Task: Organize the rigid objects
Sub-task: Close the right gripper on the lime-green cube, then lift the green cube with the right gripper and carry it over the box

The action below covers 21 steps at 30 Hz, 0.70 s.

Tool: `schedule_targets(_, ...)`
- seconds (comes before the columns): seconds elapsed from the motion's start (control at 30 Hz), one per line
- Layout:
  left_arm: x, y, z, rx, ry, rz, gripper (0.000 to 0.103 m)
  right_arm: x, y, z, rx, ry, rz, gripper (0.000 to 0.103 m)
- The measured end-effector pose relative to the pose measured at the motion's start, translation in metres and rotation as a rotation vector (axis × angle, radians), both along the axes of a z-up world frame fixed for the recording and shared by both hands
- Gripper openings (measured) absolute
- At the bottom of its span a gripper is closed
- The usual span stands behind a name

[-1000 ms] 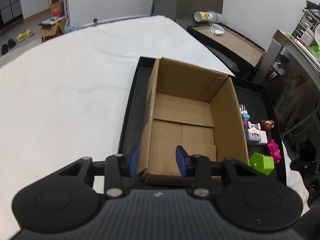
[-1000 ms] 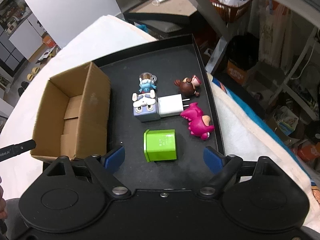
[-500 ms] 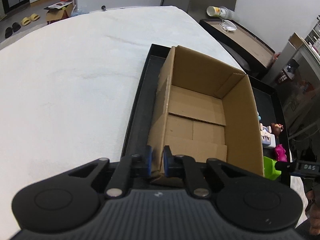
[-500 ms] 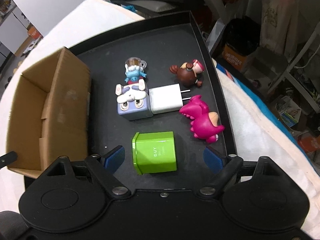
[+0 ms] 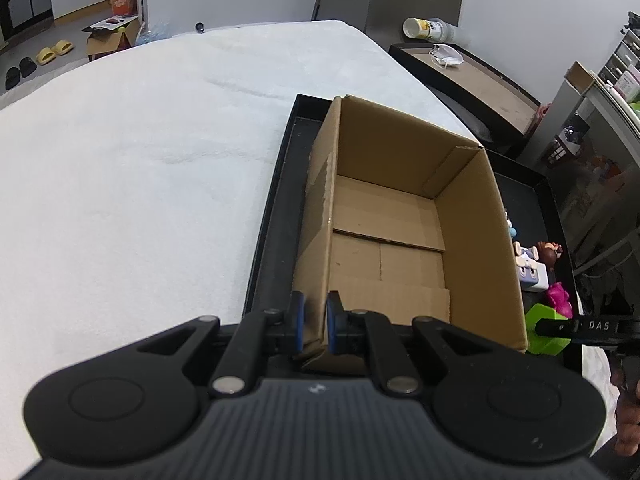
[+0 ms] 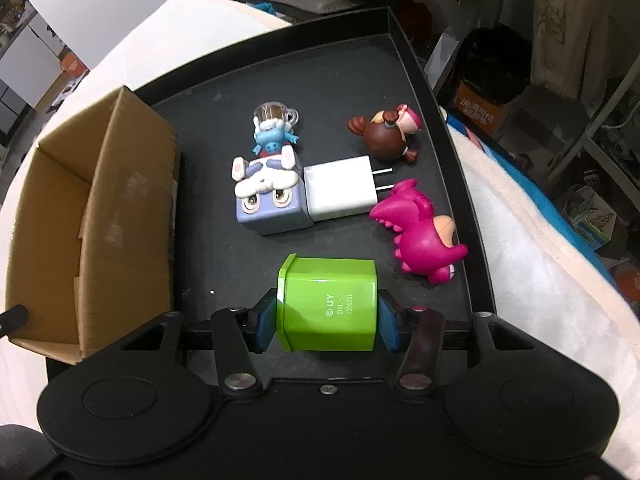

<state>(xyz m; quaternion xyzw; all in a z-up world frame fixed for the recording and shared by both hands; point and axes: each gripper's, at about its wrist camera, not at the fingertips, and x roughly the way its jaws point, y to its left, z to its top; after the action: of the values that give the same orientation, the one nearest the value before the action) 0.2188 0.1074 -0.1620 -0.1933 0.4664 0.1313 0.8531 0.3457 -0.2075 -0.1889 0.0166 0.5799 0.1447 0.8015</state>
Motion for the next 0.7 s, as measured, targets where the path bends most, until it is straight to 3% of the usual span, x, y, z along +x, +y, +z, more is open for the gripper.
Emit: schedule_targets(0.7,-0.002,-0.004,0.0,-0.001,0.012,-0.01,0.01,-0.008,0.015,0.069,0.057,-0.124,0.038,0.05)
